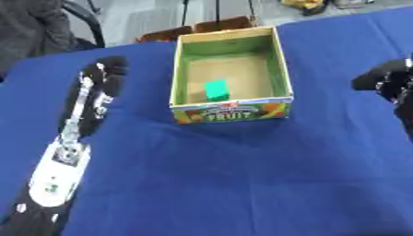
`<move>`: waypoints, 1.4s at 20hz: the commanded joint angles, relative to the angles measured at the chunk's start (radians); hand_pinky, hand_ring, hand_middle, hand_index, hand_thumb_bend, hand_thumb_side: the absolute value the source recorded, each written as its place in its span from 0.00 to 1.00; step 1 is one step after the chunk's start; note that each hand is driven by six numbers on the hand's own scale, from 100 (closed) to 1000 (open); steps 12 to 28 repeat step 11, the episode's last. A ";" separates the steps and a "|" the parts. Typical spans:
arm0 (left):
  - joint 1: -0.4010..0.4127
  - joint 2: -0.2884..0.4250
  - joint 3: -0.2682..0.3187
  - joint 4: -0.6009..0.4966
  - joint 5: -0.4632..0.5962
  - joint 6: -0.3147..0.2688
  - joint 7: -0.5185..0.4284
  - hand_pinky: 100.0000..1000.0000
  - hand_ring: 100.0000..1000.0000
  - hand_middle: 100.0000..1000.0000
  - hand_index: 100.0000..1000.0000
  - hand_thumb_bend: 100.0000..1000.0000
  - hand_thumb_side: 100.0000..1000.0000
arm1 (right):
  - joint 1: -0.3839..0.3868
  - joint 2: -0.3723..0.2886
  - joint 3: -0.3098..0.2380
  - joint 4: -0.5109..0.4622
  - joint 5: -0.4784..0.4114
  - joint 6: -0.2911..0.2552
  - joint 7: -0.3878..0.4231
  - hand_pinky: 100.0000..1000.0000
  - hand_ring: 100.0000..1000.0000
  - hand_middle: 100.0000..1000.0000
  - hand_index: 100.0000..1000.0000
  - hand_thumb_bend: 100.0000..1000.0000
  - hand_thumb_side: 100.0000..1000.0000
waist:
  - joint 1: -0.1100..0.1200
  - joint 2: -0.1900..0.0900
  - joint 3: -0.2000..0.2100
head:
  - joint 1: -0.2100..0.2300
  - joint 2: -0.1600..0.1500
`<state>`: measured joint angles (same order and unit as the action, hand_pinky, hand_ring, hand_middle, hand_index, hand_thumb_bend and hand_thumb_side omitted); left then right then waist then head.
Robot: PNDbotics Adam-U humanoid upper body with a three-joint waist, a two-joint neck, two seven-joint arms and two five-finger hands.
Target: Pick up objects on the table and place them in the box.
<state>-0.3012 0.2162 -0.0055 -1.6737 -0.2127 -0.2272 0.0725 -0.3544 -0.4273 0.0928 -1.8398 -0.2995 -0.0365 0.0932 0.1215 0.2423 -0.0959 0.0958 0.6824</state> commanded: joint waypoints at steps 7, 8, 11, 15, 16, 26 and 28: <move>0.078 -0.019 0.030 -0.100 0.147 0.039 -0.061 0.65 0.67 0.66 0.80 0.66 0.99 | -0.004 -0.016 -0.007 -0.006 -0.001 0.000 -0.003 0.69 0.62 0.49 0.57 0.00 0.94 | -0.011 -0.021 0.006 | 0.007 0.020; 0.080 -0.017 0.033 -0.100 0.164 0.040 -0.067 0.65 0.67 0.66 0.80 0.66 0.99 | -0.004 -0.016 -0.007 -0.006 -0.001 0.000 -0.003 0.69 0.62 0.49 0.57 0.00 0.94 | -0.011 -0.021 0.006 | 0.006 0.020; 0.081 -0.010 0.040 -0.102 0.209 0.042 -0.083 0.65 0.67 0.66 0.80 0.66 0.99 | -0.004 -0.016 -0.008 -0.006 -0.001 -0.001 -0.004 0.69 0.62 0.49 0.57 0.00 0.94 | -0.011 -0.021 0.007 | 0.006 0.020; 0.081 -0.010 0.040 -0.102 0.209 0.042 -0.083 0.65 0.67 0.66 0.80 0.66 0.99 | -0.004 -0.016 -0.008 -0.006 -0.001 -0.001 -0.004 0.69 0.62 0.49 0.57 0.00 0.94 | -0.011 -0.021 0.007 | 0.006 0.020; 0.081 -0.010 0.040 -0.102 0.209 0.042 -0.083 0.65 0.67 0.66 0.80 0.66 0.99 | -0.004 -0.016 -0.008 -0.006 -0.001 -0.001 -0.004 0.69 0.62 0.49 0.57 0.00 0.94 | -0.011 -0.021 0.007 | 0.006 0.020; 0.081 -0.010 0.040 -0.102 0.209 0.042 -0.083 0.65 0.67 0.66 0.80 0.66 0.99 | -0.004 -0.016 -0.008 -0.006 -0.001 -0.001 -0.004 0.69 0.62 0.49 0.57 0.00 0.94 | -0.011 -0.021 0.007 | 0.006 0.020; 0.081 -0.010 0.040 -0.102 0.209 0.042 -0.083 0.65 0.67 0.66 0.80 0.66 0.99 | -0.004 -0.016 -0.008 -0.006 -0.001 -0.001 -0.004 0.69 0.62 0.49 0.57 0.00 0.94 | -0.011 -0.021 0.007 | 0.006 0.020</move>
